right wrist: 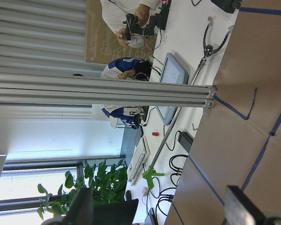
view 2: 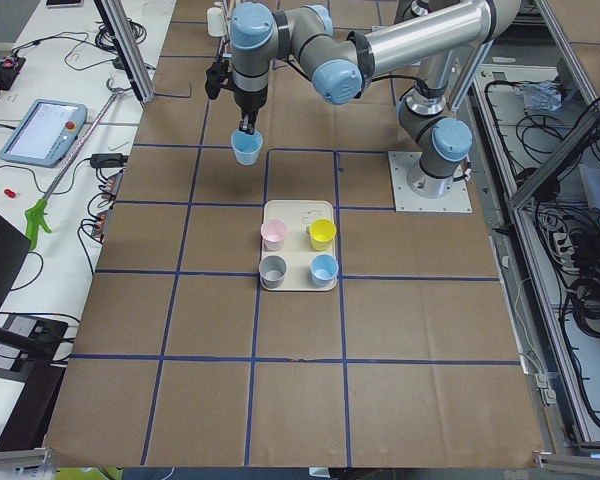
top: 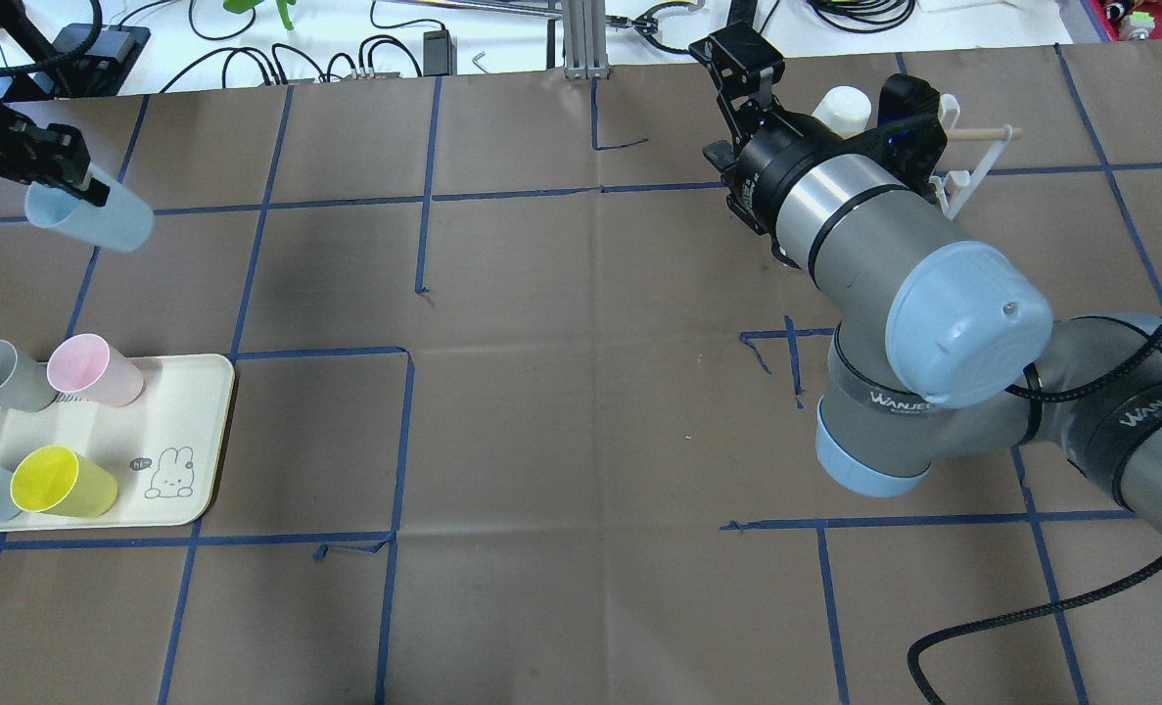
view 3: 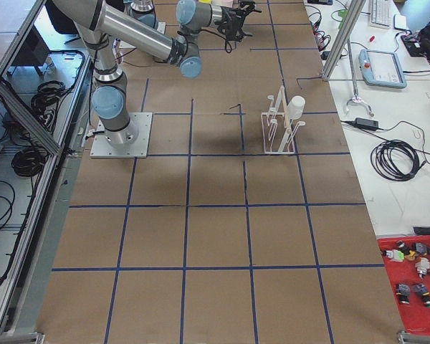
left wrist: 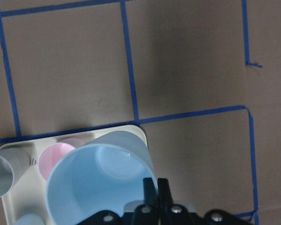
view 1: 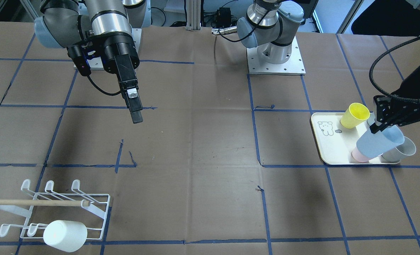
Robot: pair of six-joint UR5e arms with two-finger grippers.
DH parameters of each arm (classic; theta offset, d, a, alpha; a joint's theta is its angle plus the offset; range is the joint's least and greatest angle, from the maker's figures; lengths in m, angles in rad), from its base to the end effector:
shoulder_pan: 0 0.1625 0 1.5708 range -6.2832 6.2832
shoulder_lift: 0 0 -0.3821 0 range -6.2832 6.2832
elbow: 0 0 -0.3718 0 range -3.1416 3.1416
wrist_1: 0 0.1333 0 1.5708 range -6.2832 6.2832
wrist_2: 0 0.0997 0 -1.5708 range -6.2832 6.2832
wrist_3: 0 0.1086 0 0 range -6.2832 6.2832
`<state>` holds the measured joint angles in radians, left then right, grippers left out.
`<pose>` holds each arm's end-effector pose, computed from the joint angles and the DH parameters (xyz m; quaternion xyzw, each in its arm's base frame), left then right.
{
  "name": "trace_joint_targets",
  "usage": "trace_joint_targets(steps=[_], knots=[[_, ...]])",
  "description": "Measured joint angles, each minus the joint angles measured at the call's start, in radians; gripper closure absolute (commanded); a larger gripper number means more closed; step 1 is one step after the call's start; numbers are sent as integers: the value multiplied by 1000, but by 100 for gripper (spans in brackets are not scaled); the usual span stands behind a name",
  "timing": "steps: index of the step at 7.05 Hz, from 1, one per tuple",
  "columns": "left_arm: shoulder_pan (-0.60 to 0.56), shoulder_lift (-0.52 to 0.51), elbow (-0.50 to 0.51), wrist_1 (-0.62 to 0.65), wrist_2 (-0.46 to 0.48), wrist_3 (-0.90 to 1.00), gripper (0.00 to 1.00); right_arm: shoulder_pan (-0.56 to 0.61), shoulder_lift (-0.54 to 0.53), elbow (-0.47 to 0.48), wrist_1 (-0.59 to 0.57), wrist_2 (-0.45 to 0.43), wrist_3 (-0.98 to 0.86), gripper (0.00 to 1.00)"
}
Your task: Transfer IKEA cup to right arm and place on rack
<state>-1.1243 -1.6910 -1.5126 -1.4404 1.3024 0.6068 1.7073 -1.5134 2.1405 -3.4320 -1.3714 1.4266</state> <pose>0.0799 -0.5422 0.4211 -0.0839 -0.9869 0.0965 0.0986 0.2155 -0.4311 0.3847 0.4419 0.6831 -0.3515 0.4632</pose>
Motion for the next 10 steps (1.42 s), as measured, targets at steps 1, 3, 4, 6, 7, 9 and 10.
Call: trace_joint_targets(steps=[1, 3, 4, 6, 7, 9, 10], knots=[[-6, -13, -9, 48, -151, 9, 100, 0, 1, -1, -1, 0, 0, 0], [-29, -23, -50, 165, -396, 15, 100, 0, 2, -2, 1, -1, 0, 0], [-50, -28, -92, 278, -502, 13, 100, 0, 1, -2, 1, -2, 0, 0], [-112, -41, -191, 542, -671, 9, 100, 0, 2, -1, 1, -2, 0, 0], [-149, -60, -231, 675, -720, 7, 100, 0, 2, 0, 0, 0, 4, 0], [-222, -129, -287, 965, -767, -26, 100, 8, 1, 1, 1, 3, 90, 0], [-248, -151, -306, 1077, -786, -52, 100, 21, 1, 1, 4, 5, 174, 0]])
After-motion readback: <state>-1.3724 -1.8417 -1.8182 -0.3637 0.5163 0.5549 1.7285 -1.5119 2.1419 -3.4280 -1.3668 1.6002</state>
